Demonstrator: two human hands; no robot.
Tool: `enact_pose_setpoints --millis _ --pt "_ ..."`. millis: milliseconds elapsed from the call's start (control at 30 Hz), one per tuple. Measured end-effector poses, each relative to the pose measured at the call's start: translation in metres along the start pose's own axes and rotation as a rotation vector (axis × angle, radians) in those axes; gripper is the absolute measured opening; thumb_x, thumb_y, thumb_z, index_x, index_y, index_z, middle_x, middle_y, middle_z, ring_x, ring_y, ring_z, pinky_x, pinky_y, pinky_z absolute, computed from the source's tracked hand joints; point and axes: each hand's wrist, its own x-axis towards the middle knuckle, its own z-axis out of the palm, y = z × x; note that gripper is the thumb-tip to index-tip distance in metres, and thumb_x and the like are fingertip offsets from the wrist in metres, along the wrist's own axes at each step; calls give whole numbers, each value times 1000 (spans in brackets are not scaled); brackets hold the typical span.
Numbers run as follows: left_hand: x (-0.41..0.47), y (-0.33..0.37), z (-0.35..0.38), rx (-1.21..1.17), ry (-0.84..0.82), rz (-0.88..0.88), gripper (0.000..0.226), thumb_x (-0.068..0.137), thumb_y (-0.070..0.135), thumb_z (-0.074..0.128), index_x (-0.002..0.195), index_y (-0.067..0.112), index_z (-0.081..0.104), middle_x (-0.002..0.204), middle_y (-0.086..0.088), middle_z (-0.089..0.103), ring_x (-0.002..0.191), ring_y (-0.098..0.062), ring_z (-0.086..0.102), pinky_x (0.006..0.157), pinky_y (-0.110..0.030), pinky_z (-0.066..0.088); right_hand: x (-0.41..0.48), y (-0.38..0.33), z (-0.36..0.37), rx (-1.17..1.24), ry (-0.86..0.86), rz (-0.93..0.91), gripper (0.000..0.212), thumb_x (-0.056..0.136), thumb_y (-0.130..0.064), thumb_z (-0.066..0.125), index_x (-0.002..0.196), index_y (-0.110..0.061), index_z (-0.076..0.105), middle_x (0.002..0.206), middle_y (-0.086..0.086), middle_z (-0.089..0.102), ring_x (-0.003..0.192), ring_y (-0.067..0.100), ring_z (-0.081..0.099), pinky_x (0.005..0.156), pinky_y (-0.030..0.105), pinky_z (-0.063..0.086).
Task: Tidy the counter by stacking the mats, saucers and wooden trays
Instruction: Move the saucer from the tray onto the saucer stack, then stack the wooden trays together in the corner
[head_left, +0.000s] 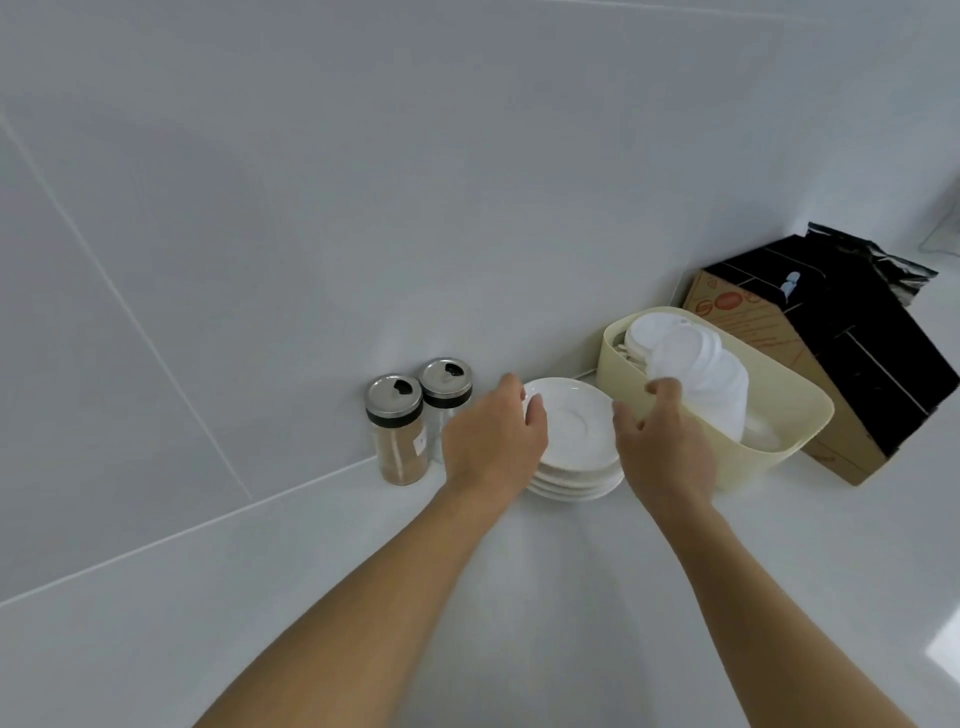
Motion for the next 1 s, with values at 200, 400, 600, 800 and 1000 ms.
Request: enact_pose_setpoints --millis 200,400,600,800,1000 --pt "-27 -9 -69 48 431 259 33 84 36 43 80 11 63 55 -1 61 50 -25 57 44 -30 44 -32 -34 -42 -32 317 -404 39 88 -33 54 113 -3 54 90 13 66 84 35 61 71 41 44" --pt "-80 -58 -131 197 602 283 36 86 36 49 101 8 66 87 -4 69 78 -25 63 73 -29 41 -91 -57 -54 -26 359 -646 64 84 -51 45 134 -11 40 133 15 51 122 24 40 98 39 27" --pt "-145 -110 -178 278 552 161 61 90 53 37 136 14 46 139 -9 50 128 -29 46 109 -38 28 -149 -85 -44 -30 280 -718 72 83 -62 35 144 -26 20 152 15 23 141 22 13 114 35 0" --pt "-208 -161 -219 371 592 25 66 90 62 28 141 21 37 148 -9 36 138 -27 31 114 -40 16 -207 -115 -22 -56 268 -812 75 85 -65 34 145 -24 18 152 14 20 142 25 17 113 47 9" --pt "-280 -208 -253 412 586 -115 68 90 62 23 141 20 36 149 -9 34 139 -26 28 115 -37 10 -276 -142 -4 -46 254 -877 74 86 -66 33 146 -27 12 152 15 22 141 25 18 114 43 3"
